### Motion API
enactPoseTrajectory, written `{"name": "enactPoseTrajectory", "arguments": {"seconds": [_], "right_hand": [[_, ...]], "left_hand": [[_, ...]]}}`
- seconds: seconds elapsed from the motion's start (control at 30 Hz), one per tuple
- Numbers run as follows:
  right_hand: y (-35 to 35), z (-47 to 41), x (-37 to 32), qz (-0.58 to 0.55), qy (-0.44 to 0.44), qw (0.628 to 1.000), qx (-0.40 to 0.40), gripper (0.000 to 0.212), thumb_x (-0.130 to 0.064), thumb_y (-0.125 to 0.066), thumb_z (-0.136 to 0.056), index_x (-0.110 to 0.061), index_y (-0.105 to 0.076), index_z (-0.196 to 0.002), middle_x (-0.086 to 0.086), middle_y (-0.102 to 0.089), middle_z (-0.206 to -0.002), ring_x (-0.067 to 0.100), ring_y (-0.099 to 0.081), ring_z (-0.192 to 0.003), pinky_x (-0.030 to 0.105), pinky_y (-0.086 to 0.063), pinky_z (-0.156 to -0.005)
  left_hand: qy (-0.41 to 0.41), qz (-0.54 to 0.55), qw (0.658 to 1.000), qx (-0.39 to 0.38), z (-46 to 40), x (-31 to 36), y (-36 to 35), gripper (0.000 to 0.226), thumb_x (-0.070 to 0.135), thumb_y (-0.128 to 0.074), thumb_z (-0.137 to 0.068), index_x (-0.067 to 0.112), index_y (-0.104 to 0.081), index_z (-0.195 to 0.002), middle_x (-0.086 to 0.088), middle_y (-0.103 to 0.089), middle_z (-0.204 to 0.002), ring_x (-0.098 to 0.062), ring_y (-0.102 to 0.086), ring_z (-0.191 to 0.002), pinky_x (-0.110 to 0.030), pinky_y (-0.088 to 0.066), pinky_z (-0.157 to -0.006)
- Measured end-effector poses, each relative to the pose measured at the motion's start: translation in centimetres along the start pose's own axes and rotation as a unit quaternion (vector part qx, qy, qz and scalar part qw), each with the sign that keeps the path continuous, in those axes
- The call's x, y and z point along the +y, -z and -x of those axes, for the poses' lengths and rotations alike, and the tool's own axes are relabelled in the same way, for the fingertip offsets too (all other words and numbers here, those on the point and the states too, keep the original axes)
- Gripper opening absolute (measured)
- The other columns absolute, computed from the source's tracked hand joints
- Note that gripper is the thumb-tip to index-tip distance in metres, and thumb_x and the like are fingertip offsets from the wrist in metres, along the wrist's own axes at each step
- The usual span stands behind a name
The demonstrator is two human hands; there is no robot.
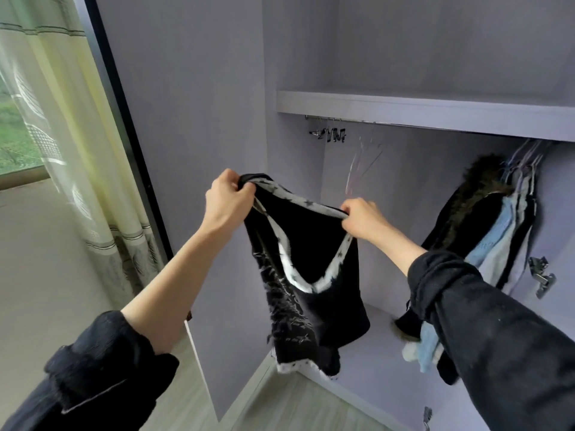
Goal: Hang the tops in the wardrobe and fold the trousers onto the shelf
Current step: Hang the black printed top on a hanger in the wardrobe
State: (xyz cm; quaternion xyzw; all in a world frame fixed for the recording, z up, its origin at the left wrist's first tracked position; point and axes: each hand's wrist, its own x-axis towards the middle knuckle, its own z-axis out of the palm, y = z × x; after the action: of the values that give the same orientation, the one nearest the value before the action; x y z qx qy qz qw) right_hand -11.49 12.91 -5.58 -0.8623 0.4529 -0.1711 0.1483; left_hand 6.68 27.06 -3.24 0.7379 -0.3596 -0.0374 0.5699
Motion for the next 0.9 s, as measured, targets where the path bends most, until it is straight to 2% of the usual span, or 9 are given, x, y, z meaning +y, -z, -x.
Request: {"name": "enactPoseTrajectory", "arguments": {"seconds": [0.1, 0.17, 0.27, 0.33, 0.43, 0.53, 0.63, 0.77, 0.9], "right_hand": [[0.5, 0.5, 2.9, -0.027, -0.099, 0.995, 0.003, 0.031, 0.005, -0.044, -0.080, 0.009, -0.064, -0.104, 0.027, -0.065, -0.107, 0.037, -0.061, -0.101, 0.045, -0.050, -0.084], [1.2, 0.2, 3.4, -0.060, -0.119, 0.991, 0.020, 0.031, 0.004, -0.043, -0.081, 0.004, -0.068, -0.100, 0.022, -0.067, -0.105, 0.033, -0.063, -0.093, 0.044, -0.054, -0.084], [1.6, -0.2, 1.8, -0.121, -0.098, 0.988, 0.007, 0.029, 0.003, -0.044, -0.081, 0.001, -0.070, -0.095, 0.018, -0.067, -0.096, 0.022, -0.054, -0.076, 0.036, -0.056, -0.070], [1.8, -0.3, 0.5, -0.167, -0.082, 0.982, -0.017, 0.028, 0.003, -0.046, -0.081, -0.005, -0.071, -0.092, 0.010, -0.062, -0.085, 0.019, -0.053, -0.072, 0.025, -0.048, -0.058], [2.1, -0.7, -0.5, -0.223, -0.070, 0.972, -0.033, 0.027, 0.005, -0.049, -0.080, -0.007, -0.071, -0.090, 0.010, -0.062, -0.083, 0.022, -0.053, -0.075, 0.028, -0.044, -0.065], [2.5, -1.3, -0.4, -0.243, -0.077, 0.967, -0.013, 0.026, 0.005, -0.049, -0.081, -0.006, -0.071, -0.091, 0.010, -0.060, -0.081, 0.020, -0.049, -0.069, 0.023, -0.040, -0.058], [3.0, -2.0, 0.7, -0.223, -0.080, 0.971, 0.017, 0.026, 0.004, -0.049, -0.084, -0.005, -0.070, -0.096, 0.001, -0.055, -0.073, 0.013, -0.043, -0.060, 0.016, -0.035, -0.047], [2.6, -3.1, 3.3, -0.126, -0.104, 0.984, 0.068, 0.029, -0.001, -0.047, -0.086, -0.003, -0.070, -0.103, 0.010, -0.067, -0.105, 0.021, -0.054, -0.082, 0.032, -0.051, -0.079], [1.7, -3.7, 5.7, 0.032, -0.125, 0.992, 0.010, 0.032, -0.006, -0.045, -0.086, -0.012, -0.064, -0.111, 0.007, -0.062, -0.114, 0.029, -0.059, -0.100, 0.040, -0.049, -0.091]], "left_hand": [[0.009, -0.094, 0.995, 0.016, -0.5, -1.0, 1.3, 0.017, 0.020, -0.051, -0.085, 0.006, -0.055, -0.095, -0.010, -0.057, -0.092, -0.028, -0.051, -0.089, -0.030, -0.039, -0.073], [0.007, -0.192, 0.981, -0.022, -0.2, -2.2, 1.2, 0.023, 0.016, -0.051, -0.085, 0.007, -0.053, -0.105, -0.010, -0.054, -0.100, -0.031, -0.049, -0.097, -0.032, -0.037, -0.077], [-0.056, -0.307, 0.941, -0.131, 0.9, -4.2, 0.1, 0.061, -0.002, -0.045, -0.080, 0.017, -0.038, -0.138, -0.013, -0.049, -0.128, -0.036, -0.048, -0.116, -0.037, -0.039, -0.088], [-0.101, -0.343, 0.905, -0.232, 1.4, -5.0, -0.9, 0.081, -0.009, -0.038, -0.076, 0.030, -0.028, -0.147, -0.007, -0.046, -0.139, -0.031, -0.047, -0.123, -0.033, -0.041, -0.091], [-0.072, -0.322, 0.863, -0.382, 1.8, -5.3, -1.6, 0.073, -0.009, -0.034, -0.078, 0.035, -0.046, -0.135, 0.000, -0.059, -0.127, -0.021, -0.054, -0.108, -0.021, -0.042, -0.082], [-0.063, -0.300, 0.847, -0.434, 1.8, -5.5, -1.7, 0.044, 0.003, -0.054, -0.082, 0.027, -0.061, -0.118, 0.003, -0.064, -0.110, -0.017, -0.057, -0.100, -0.026, -0.047, -0.085], [-0.064, -0.341, 0.868, -0.356, 1.7, -5.6, -1.9, 0.011, 0.026, -0.062, -0.087, 0.017, -0.055, -0.090, -0.001, -0.056, -0.084, -0.024, -0.052, -0.086, -0.027, -0.041, -0.071], [-0.057, -0.428, 0.882, -0.189, 1.8, -4.8, -1.9, 0.014, 0.029, -0.046, -0.092, 0.021, -0.057, -0.090, -0.004, -0.054, -0.088, -0.032, -0.054, -0.090, -0.029, -0.038, -0.070], [-0.079, -0.448, 0.885, -0.098, 1.2, -4.1, -2.5, 0.023, 0.023, -0.043, -0.089, 0.011, -0.063, -0.088, -0.009, -0.061, -0.086, -0.032, -0.048, -0.091, -0.033, -0.033, -0.075]]}}
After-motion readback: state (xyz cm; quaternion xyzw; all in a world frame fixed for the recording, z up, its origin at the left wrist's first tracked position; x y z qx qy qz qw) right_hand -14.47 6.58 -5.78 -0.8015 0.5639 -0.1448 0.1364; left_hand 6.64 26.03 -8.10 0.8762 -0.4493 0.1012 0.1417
